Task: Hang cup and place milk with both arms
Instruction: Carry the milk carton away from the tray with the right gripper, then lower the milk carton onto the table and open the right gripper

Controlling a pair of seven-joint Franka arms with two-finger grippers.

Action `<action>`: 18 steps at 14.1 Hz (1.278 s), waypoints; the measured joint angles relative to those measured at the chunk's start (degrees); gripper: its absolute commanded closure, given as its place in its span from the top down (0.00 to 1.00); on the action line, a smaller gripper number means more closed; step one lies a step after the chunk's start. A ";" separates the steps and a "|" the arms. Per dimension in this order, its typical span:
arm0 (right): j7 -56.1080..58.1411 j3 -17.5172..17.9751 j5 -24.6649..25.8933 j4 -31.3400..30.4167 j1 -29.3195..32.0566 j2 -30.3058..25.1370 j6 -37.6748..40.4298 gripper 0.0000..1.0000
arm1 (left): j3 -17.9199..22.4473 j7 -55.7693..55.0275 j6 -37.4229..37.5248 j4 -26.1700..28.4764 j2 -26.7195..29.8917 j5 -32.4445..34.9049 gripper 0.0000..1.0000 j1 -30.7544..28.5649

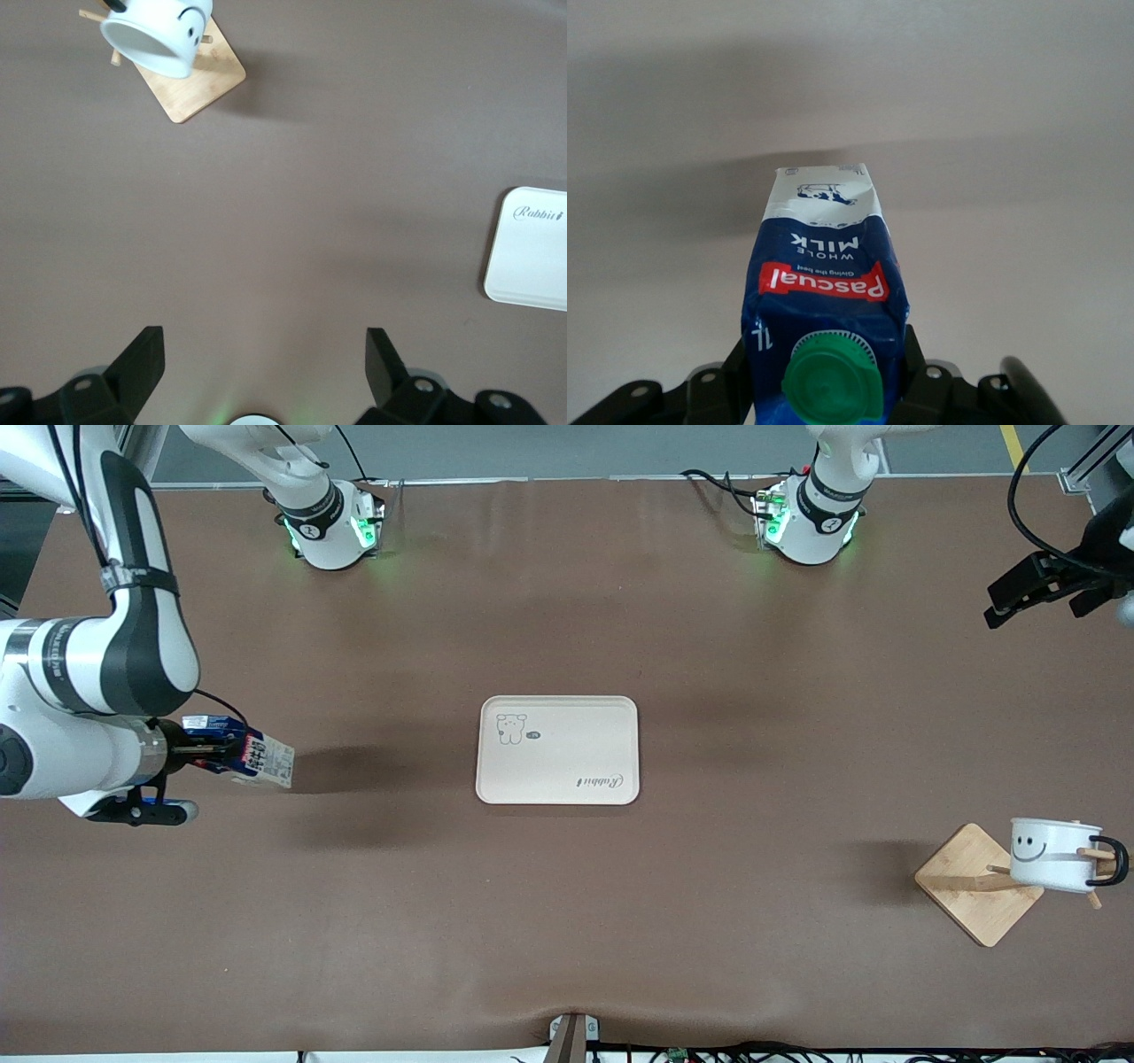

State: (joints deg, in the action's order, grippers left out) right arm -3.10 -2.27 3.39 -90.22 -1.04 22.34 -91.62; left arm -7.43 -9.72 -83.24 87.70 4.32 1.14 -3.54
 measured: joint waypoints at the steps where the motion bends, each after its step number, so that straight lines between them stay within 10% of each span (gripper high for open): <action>1: 0.78 -0.01 0.01 -3.21 1.13 -0.95 -2.96 0.11 | 0.61 0.00 -0.24 0.77 0.57 0.00 1.00 1.14; 5: 1.55 0.01 0.04 -16.01 2.52 -4.84 -13.65 0.10 | 2.74 -0.37 -1.53 2.48 1.61 0.00 1.00 4.52; 12: 1.54 0.00 2.19 -17.32 4.07 -5.90 -13.36 0.11 | 3.15 -0.37 -3.22 3.99 1.53 0.00 1.00 4.51; 14: 1.51 0.00 2.23 -17.49 4.20 -5.90 -13.34 0.36 | 3.15 -0.37 -3.27 4.00 1.52 0.00 1.00 4.51; 15: 1.51 0.00 2.23 -17.60 4.22 -5.90 -13.34 0.88 | 3.15 -0.37 -3.27 4.00 1.52 0.00 1.00 4.51; 18: 1.50 0.09 2.23 -17.77 4.22 -5.88 -13.33 1.00 | 3.15 -0.37 -3.27 4.02 1.51 0.00 1.00 4.52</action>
State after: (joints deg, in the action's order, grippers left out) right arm -1.60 -2.18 5.62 -107.99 3.17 16.45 -104.95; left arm -4.29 -10.08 -86.51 91.73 5.84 1.14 0.97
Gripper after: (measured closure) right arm 0.211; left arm 0.000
